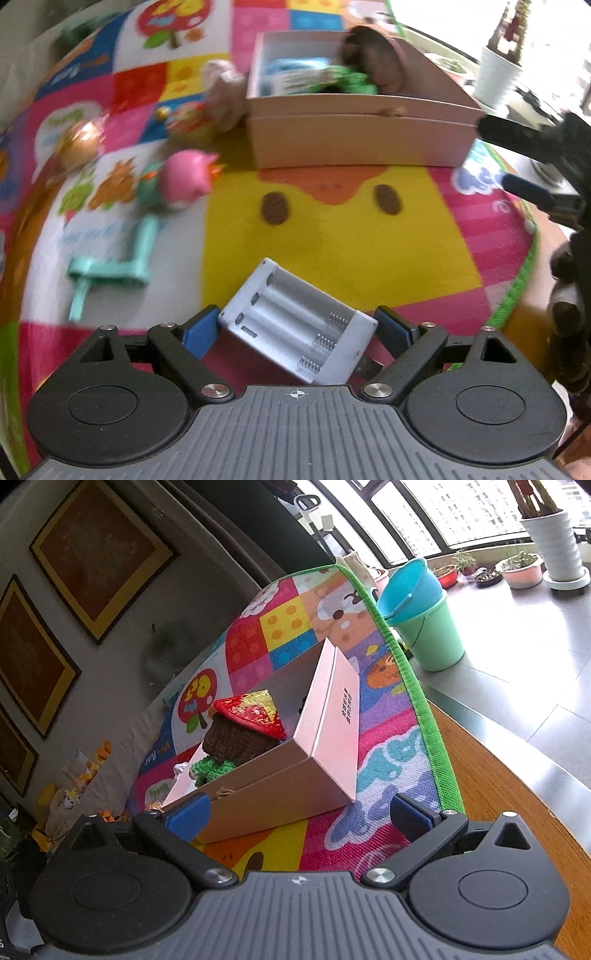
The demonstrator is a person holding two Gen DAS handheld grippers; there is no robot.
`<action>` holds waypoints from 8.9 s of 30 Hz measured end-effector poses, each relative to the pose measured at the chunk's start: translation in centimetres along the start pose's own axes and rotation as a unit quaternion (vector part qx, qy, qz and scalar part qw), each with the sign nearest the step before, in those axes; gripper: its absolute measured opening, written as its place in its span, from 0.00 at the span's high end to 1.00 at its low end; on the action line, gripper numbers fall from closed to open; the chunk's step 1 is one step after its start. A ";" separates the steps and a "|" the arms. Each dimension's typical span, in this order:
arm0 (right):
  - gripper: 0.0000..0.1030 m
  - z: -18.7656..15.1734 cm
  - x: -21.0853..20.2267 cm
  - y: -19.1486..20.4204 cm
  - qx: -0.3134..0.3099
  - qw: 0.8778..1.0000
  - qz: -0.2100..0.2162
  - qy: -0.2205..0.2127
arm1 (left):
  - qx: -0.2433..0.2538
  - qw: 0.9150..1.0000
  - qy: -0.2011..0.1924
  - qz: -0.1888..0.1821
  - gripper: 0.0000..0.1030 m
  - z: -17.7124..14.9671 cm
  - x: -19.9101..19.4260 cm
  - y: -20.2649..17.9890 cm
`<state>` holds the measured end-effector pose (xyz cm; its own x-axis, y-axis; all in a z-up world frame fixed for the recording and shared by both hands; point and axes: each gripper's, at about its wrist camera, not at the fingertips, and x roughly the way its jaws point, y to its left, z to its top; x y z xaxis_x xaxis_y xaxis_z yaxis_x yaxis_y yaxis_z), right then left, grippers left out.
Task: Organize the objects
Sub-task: 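Carry the battery holder toward the box with the left while the right grasps the pink bird toy, then lower the battery holder into the box with the left while the right carries the pink toy over, then drop the pink bird toy into the box and open the right gripper, then grasp the yellow bread pouch with the left gripper, then grasp the pink-and-yellow Hello Kitty toy with the right gripper while the left holds the bread pouch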
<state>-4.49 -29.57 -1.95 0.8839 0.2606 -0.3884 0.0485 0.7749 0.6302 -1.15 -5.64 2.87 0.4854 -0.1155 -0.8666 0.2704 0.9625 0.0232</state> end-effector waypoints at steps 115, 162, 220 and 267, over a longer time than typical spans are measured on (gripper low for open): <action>0.33 9.5 -2.8 10.9 -0.242 0.968 -0.010 -0.061 | -0.025 0.957 -0.243 -0.156 0.17 5.6 -4.1 7.9; 0.00 -4.8 5.0 10.5 -0.228 0.972 -0.010 0.056 | -0.034 0.989 -0.123 -0.073 0.34 6.2 4.2 11.8; 0.15 -3.7 8.7 21.0 -0.444 0.894 -0.042 0.041 | -0.080 0.987 -0.124 -0.064 0.38 -0.2 0.5 16.4; 0.29 -4.2 0.2 11.8 -0.394 0.900 -0.144 0.119 | -0.137 0.964 -0.185 -0.132 0.39 -3.2 -5.8 16.9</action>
<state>-5.64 -17.94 2.60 0.7578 0.0268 -0.6519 -0.1680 0.9735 -0.1552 -2.07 12.04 6.70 0.7075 -0.3958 -0.5854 0.2195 0.9105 -0.3504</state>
